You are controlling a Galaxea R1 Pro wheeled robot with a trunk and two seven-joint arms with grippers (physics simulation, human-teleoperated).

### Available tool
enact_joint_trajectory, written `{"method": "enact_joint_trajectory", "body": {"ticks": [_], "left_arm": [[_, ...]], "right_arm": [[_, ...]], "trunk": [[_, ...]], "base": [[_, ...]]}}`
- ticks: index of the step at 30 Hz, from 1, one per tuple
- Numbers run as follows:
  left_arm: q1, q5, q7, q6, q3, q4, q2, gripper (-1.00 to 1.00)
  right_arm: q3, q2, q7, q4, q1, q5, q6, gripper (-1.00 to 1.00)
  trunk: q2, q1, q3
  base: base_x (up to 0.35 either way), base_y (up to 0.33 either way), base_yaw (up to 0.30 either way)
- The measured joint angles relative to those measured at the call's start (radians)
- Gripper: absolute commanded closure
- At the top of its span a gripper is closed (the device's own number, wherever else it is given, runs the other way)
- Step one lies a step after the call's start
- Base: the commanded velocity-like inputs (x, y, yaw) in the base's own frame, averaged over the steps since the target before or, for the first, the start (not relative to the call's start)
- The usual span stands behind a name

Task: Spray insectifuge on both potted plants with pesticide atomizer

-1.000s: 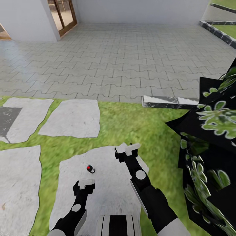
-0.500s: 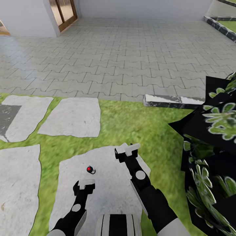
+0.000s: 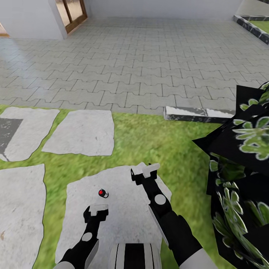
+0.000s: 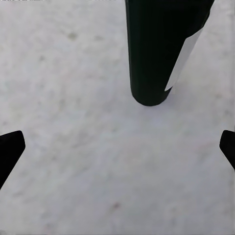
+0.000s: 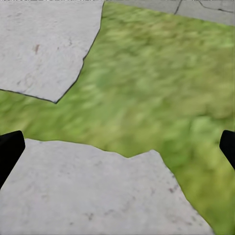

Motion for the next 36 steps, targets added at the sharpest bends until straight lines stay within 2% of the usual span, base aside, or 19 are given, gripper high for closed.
{"method": "enact_joint_trajectory", "body": {"ticks": [36], "left_arm": [[0.0,0.0,-0.002,0.0,-0.001,-0.011,-0.001,-1.0]], "right_arm": [[0.001,0.0,0.0,0.006,0.0,0.0,0.0,-1.0]], "trunk": [[0.0,0.0,0.001]], "base": [[0.011,0.0,-0.006]]}}
